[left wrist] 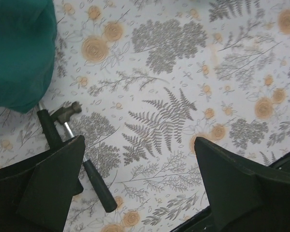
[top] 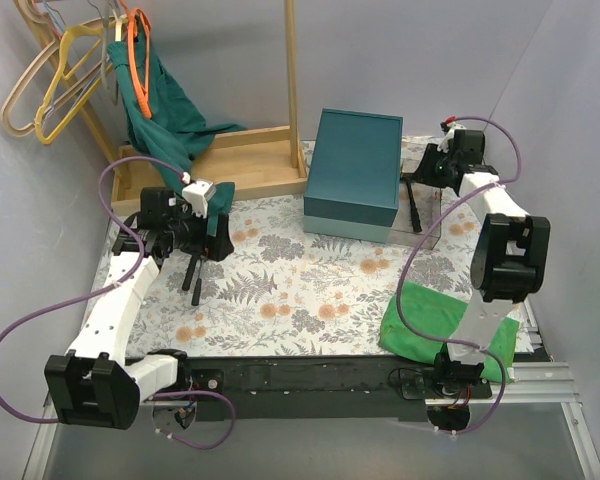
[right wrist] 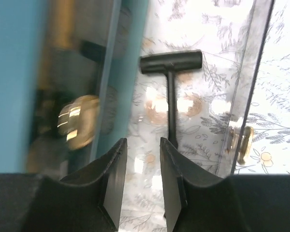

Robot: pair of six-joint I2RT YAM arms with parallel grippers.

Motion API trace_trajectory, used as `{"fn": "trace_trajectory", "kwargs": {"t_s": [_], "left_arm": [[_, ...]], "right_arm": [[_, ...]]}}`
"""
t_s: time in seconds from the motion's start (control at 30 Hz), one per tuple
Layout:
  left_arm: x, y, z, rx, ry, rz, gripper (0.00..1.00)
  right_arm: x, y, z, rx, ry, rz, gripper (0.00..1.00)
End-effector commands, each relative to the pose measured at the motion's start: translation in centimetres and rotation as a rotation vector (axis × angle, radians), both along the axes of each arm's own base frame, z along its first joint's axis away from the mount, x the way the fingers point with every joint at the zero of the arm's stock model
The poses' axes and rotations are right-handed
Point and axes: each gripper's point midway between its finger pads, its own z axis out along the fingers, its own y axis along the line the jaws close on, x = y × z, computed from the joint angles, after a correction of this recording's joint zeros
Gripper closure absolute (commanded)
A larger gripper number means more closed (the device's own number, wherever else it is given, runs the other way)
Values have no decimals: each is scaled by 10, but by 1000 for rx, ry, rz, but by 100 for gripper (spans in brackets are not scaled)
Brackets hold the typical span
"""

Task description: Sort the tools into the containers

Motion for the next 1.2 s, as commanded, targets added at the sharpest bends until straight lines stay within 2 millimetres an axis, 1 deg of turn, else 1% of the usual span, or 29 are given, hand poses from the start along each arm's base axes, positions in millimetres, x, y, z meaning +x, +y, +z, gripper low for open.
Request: {"fn": "trace_trajectory", "kwargs": {"t_s": [0.0,0.03,0.07,0.1,0.13,0.17,0.2,0.23,0.27,0.3,0.33,0.37,0.4,0.43,0.47,0.5,0.53,0.6,0.63,0.67,0.7,0.73,0.77,0.8,0.9,0.97,1.07,1.1,1.17], "left_arm": [[4,32,-22,134,42,147,4],[7,38,-26,157,45,184,4],[9,45,-32,189,54,214,5],[10,48,-38,204,63,217,5],[11,49,-42,217,67,215,5],[9,52,-51,229,86,222,6],[10,57,-57,255,92,244,7],[13,60,-64,268,104,255,8],[12,64,-73,286,121,271,9],[13,70,-79,315,132,300,12],[20,78,-83,343,122,342,14],[22,82,-86,352,124,378,16],[24,88,-90,371,121,415,18],[30,95,-88,391,98,457,19],[32,97,-92,399,107,461,20],[35,97,-92,398,105,468,21],[38,97,-95,399,111,468,25],[38,95,-106,401,146,453,30],[38,94,-107,402,161,453,35],[37,94,-114,406,187,450,37],[37,93,-115,404,193,447,39],[34,92,-118,405,209,432,41],[32,91,-121,406,221,426,46],[30,92,-124,414,233,426,48],[25,96,-134,433,264,424,56],[17,99,-141,441,306,424,58],[12,97,-147,423,334,407,73],[13,96,-147,421,329,400,83],[11,97,-146,432,329,396,86]], "right_arm": [[-26,5,76,12,-165,21,59],[-34,7,80,17,-173,29,59],[-49,9,67,23,-141,31,59],[-59,10,82,25,-175,32,58],[-67,11,83,26,-177,36,58],[-75,11,81,26,-172,36,58],[-89,12,80,26,-169,36,58],[-95,12,80,25,-167,36,58],[-101,13,80,24,-167,39,58],[-110,13,82,19,-175,42,58],[-115,13,81,13,-174,45,58],[-118,12,83,8,-180,48,58],[-122,13,89,3,-196,51,58],[-126,12,86,-1,-192,50,58],[-128,12,87,-4,-194,49,58],[-131,11,91,-9,-205,48,58],[-133,11,88,-10,-198,45,58],[-136,11,89,-12,-201,44,58],[-137,11,87,-10,-198,45,58],[-138,11,88,-10,-198,47,58],[-138,11,88,-8,-199,46,59],[-138,11,89,-9,-201,48,58],[-138,11,87,-9,-199,48,58],[-138,11,89,-9,-205,48,58],[-139,13,85,-3,-199,51,59],[-140,13,83,0,-196,52,59],[-142,13,78,4,-184,51,59],[-142,14,78,5,-184,50,59],[-142,14,78,5,-188,50,59]]}}
